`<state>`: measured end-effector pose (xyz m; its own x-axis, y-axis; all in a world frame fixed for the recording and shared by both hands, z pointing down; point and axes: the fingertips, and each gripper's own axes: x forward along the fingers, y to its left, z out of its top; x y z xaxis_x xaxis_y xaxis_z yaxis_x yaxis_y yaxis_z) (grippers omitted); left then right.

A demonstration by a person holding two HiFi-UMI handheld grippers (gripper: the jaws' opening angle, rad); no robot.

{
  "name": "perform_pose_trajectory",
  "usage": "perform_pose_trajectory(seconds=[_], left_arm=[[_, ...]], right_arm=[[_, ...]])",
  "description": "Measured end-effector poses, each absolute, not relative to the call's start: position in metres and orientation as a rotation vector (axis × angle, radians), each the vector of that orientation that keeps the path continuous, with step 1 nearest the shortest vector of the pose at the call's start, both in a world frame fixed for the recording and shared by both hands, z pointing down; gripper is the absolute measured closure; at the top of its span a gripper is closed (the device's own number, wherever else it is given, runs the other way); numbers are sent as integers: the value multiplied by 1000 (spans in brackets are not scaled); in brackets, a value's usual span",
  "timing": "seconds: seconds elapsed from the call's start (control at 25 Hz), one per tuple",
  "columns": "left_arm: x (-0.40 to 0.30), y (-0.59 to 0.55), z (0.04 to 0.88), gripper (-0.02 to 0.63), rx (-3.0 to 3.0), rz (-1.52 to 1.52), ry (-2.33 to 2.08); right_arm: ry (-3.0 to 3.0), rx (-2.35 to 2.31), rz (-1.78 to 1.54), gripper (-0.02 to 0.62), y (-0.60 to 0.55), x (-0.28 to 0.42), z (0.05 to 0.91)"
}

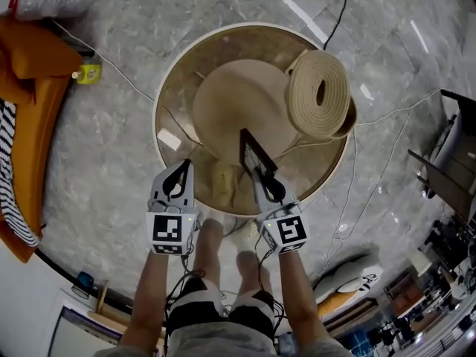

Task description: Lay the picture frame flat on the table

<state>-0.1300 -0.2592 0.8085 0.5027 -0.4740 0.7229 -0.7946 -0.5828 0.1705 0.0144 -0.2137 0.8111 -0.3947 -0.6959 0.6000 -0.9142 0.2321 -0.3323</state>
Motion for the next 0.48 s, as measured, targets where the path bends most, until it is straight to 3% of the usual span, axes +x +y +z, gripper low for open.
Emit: perform_pose_trajectory(seconds=[0.48], left_arm=[[-136,-248,841,589,2215,916,-1023]], right_arm=[[-2186,1472,1064,583,-206,3,849]])
